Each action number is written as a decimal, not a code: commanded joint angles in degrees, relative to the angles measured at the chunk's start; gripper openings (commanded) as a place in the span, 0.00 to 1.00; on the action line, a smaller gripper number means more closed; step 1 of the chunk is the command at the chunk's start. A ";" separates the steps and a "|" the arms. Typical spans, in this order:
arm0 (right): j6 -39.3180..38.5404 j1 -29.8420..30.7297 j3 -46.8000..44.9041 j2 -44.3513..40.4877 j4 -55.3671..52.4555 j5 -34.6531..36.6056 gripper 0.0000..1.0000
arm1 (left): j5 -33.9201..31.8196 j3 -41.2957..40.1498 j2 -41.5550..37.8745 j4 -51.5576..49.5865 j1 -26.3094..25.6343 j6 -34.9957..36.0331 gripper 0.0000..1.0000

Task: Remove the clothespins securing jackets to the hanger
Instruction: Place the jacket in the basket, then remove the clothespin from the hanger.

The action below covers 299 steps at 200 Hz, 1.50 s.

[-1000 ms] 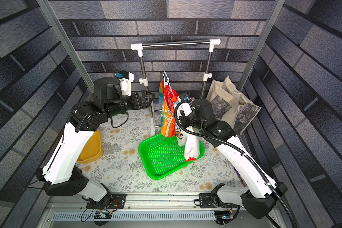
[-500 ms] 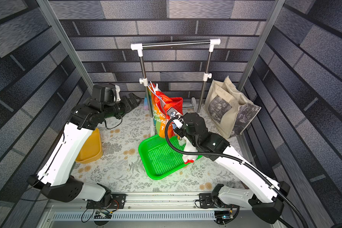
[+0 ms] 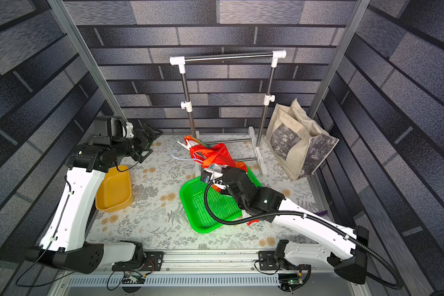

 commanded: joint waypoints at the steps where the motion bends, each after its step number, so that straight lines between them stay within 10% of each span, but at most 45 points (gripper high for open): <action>1: -3.29 1.62 -0.74 0.00 6.36 2.89 0.00 | 4.79 -0.94 0.92 -2.61 1.20 1.46 0.99; 174: -9.13 3.42 -3.50 7.23 10.64 0.34 0.00 | 13.80 -6.91 12.06 -0.52 -1.23 4.17 0.84; 299: -8.86 3.41 -1.38 7.01 10.46 0.35 0.00 | 9.33 -6.30 14.53 -0.82 -2.42 6.30 0.45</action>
